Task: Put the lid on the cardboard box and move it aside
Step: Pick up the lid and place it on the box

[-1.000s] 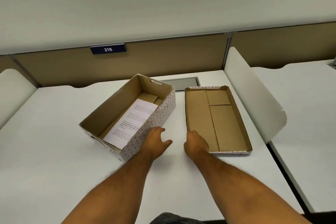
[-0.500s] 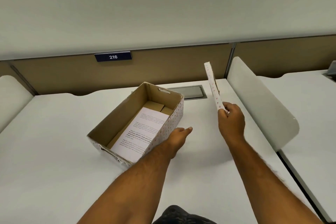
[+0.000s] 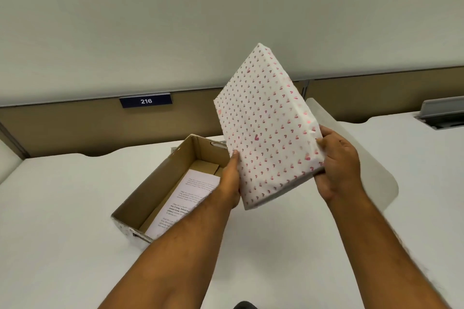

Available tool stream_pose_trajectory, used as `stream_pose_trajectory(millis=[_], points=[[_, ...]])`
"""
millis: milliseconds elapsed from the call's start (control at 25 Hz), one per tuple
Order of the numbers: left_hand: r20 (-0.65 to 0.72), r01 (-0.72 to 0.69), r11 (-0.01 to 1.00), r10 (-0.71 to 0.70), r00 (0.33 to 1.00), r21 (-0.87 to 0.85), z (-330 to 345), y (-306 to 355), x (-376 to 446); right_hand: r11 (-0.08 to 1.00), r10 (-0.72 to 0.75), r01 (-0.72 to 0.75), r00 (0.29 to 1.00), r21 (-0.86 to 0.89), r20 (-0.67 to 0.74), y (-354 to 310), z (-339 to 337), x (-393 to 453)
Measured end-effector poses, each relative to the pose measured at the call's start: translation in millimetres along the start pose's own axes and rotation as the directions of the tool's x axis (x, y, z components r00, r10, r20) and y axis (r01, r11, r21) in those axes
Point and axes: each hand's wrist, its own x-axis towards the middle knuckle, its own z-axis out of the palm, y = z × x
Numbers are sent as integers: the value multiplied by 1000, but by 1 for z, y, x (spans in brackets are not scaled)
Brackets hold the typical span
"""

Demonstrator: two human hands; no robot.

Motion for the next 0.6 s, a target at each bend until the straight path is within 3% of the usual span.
stream_pose_trajectory(millis=[200,360,600], points=[[-155,-118,982,140,978,146,-30,55,-13,983,96,-116,986,145,138,18,13,0],[-230,-164,887,284,931,432,-97,83,-23,985,125,-93,965,-146,229,50,18,-2],[-249,-1,604,329,911,797,-187,100,-32,864,373,-183,858,-470,352,110,38,-14]])
